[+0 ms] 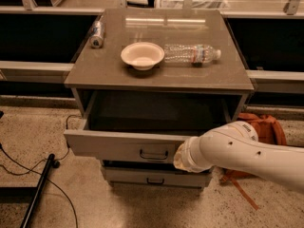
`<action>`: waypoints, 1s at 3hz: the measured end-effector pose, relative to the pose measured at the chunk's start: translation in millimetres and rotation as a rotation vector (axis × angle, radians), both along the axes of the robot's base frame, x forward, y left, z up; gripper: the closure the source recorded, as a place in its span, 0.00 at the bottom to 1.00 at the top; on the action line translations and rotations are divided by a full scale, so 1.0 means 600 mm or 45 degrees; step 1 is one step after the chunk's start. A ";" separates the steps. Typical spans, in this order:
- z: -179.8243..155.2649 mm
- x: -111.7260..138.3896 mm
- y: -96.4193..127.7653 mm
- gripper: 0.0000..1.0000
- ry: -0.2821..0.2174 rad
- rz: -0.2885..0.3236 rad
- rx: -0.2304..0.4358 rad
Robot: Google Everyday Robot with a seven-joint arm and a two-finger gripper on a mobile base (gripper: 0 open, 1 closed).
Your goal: Close top drawer
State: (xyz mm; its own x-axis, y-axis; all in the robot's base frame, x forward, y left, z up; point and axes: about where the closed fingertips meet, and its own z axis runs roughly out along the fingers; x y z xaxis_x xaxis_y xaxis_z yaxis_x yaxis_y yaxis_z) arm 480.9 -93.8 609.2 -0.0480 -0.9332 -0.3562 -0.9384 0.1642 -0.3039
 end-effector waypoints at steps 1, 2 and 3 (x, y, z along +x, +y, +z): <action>0.000 0.000 0.000 1.00 0.000 0.000 0.000; -0.004 0.011 0.001 0.82 0.035 0.025 0.012; 0.001 0.036 -0.003 0.59 0.015 0.023 0.015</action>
Offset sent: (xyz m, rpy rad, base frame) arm 0.0174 0.0004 -0.0072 0.0278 0.0746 0.0493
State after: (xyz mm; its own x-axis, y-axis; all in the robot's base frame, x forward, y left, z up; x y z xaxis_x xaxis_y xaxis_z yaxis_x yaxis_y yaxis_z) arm 502.6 -95.5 609.6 -0.0356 -0.9298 -0.3665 -0.9447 0.1510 -0.2911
